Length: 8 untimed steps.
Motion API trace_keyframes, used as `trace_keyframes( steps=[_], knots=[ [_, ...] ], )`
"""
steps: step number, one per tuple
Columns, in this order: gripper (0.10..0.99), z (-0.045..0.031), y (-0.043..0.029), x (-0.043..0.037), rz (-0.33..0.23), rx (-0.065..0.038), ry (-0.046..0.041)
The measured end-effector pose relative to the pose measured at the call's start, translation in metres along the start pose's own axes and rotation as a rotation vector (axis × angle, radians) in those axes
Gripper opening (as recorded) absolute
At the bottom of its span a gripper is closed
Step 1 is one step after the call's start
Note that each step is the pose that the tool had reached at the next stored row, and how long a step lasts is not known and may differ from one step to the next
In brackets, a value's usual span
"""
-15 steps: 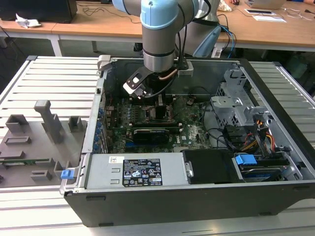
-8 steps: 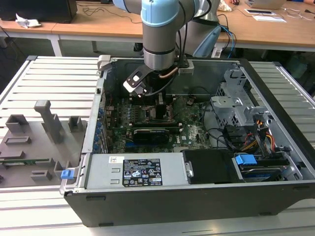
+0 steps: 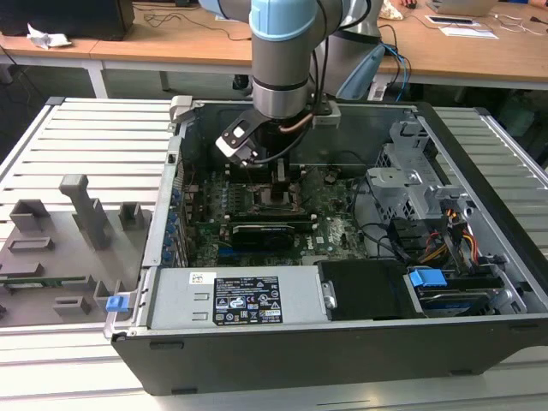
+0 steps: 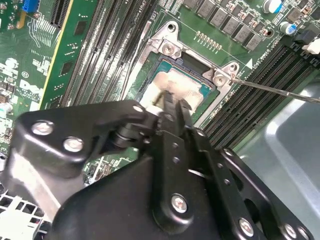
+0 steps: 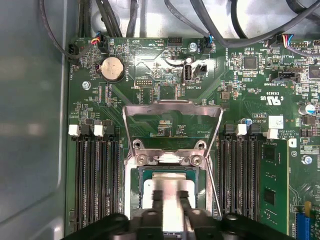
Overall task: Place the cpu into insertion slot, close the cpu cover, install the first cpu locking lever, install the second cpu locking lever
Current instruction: 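Place the cpu into insertion slot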
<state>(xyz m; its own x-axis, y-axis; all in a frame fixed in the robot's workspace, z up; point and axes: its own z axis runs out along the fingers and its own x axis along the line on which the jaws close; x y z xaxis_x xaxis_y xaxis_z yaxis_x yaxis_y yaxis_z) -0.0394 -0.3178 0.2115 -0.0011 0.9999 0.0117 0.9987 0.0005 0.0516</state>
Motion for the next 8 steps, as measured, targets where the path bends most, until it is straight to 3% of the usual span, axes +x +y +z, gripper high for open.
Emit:
trace_keyframes(
  steps=[3,8],
  knots=[
    [0.106,-0.0015,0.0002,0.0,0.0,0.002,-0.0002],
    [0.106,-0.0037,0.0003,0.0,0.0,0.002,0.0]
  ],
)
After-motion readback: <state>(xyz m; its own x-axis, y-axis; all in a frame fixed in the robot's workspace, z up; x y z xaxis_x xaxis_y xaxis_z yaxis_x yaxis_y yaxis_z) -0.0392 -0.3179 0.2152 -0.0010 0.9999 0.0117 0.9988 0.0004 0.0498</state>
